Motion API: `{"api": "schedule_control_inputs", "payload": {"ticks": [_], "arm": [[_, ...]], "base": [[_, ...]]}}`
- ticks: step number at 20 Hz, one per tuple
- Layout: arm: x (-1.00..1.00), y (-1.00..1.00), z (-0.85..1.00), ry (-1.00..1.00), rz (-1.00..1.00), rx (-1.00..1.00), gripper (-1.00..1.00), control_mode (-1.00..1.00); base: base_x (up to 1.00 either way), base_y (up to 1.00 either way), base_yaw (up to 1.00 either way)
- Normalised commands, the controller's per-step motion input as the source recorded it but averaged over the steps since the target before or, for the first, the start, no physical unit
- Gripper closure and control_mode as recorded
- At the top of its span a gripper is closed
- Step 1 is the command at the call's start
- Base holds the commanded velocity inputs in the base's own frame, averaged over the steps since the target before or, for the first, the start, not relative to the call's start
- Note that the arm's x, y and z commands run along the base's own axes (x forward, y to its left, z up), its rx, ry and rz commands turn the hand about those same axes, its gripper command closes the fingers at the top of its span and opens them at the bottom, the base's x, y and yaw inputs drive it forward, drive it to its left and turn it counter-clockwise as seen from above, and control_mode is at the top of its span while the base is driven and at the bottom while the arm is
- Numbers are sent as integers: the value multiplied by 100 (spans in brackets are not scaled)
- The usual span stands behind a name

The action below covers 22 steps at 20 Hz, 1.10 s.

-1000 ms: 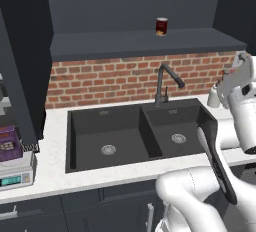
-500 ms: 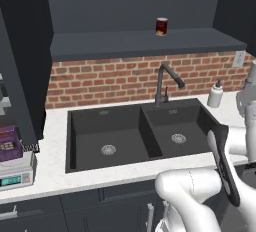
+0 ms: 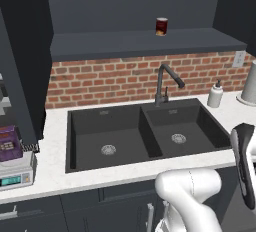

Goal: Pick the cereal and place it on the digital scale for weighing, and close the cabinet.

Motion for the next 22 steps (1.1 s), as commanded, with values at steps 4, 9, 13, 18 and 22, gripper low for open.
{"api": "schedule_control_inputs", "payload": {"ticks": [4, 9, 13, 18, 22], "arm": [[-91, -56, 30, 16, -7, -1, -100, -100], [-100, -24, 14, 6, -10, -5, -100, -100], [-89, -51, 1, 10, -8, 0, -100, -100], [-95, -62, 0, 10, -8, 0, -100, -100], [-100, -59, 0, 6, -6, 0, -100, -100]], "base": [[0, 0, 0], [0, 0, 0], [0, 0, 0], [0, 0, 0], [0, 0, 0]]}}
